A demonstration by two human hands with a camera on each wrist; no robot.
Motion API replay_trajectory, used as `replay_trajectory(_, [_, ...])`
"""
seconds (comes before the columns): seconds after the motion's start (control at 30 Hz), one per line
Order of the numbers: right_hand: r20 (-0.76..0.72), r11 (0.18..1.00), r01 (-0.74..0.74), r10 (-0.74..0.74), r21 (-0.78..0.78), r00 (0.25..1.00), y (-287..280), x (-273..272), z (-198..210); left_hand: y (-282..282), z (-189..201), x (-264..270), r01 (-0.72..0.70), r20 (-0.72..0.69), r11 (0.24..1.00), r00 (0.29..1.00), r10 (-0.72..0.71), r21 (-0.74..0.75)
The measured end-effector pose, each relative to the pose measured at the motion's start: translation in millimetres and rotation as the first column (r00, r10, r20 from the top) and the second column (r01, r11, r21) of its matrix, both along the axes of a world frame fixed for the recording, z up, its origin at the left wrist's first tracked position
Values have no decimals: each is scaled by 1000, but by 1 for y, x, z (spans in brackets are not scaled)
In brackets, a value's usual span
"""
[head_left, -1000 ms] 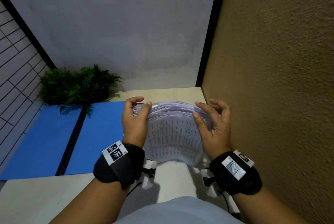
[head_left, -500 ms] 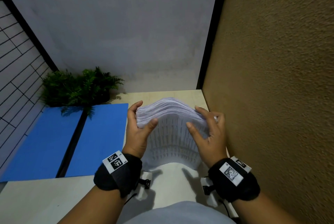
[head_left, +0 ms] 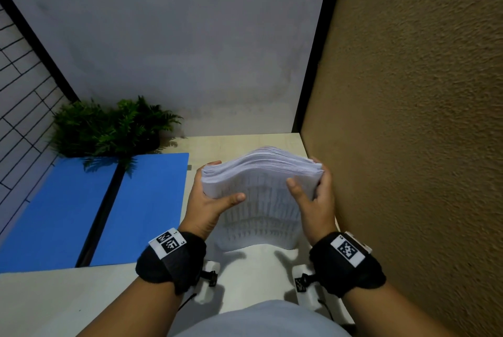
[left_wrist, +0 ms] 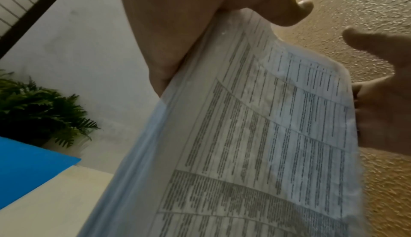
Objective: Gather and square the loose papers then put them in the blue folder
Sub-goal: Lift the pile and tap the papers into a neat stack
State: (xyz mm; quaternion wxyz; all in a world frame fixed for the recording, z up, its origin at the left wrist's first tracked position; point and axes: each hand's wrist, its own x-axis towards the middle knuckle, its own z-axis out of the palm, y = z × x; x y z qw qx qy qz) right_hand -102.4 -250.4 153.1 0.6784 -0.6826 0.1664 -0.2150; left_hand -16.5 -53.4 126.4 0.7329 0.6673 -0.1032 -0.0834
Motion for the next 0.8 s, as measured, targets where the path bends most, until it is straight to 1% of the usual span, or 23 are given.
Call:
replay_trajectory(0.03, [-11, 1000, 4, -4, -2, 1000, 1, 0, -2, 1, -1, 1, 3, -12, 1000, 1000, -3, -7])
replay_trajectory(0.1, [-83, 998, 29, -25, 49, 996, -3, 3, -8, 2, -3, 2, 13, -33, 1000, 999, -14, -19])
replay_trajectory(0.13, [-134, 996, 16, -3, 90, 991, -6, 5, -13, 2, -3, 2, 20, -43, 1000, 999, -21, -13])
replay_trajectory(0.2, [-230, 988, -61, 93, 143, 969, -9, 10, -21, 0, -2, 1, 40, -75, 999, 996, -40, 2])
replay_trajectory(0.23, [-258, 983, -84, 124, 163, 958, -10, 12, -25, -2, -2, 1, 47, -97, 999, 994, -46, 4])
replay_trajectory(0.27, [-266, 981, -79, 126, 180, 956, -9, 15, -28, -5, -2, 0, 42, -121, 999, 992, -42, 4])
replay_trajectory(0.37, [-232, 978, -24, 73, 207, 970, -9, 19, -25, -9, 2, 3, -15, -149, 1000, 989, 16, 6])
replay_trajectory(0.43, [-183, 977, -12, 52, 212, 982, -11, 21, -21, -9, 8, 7, -28, -132, 1000, 991, 27, -2])
replay_trajectory(0.5, [-135, 984, -6, 30, 181, 990, -12, 19, -15, -6, 12, 14, -42, -98, 999, 994, 42, 6])
replay_trajectory(0.63, [-53, 996, 75, -73, 40, 996, -9, 13, -6, 0, 6, 23, -119, -3, 992, 993, 119, 47])
replay_trajectory(0.7, [16, 996, 86, -85, -33, 996, -5, 11, -4, 0, 1, 21, -107, -22, 994, 994, 108, 27])
replay_trajectory(0.77, [81, 992, 71, -62, -106, 995, 0, 10, -5, -1, 0, 17, -88, -42, 996, 995, 87, -13])
replay_trajectory(0.8, [100, 982, 60, -43, -179, 994, 1, 10, -7, -1, -1, 15, -73, -47, 997, 996, 71, -35])
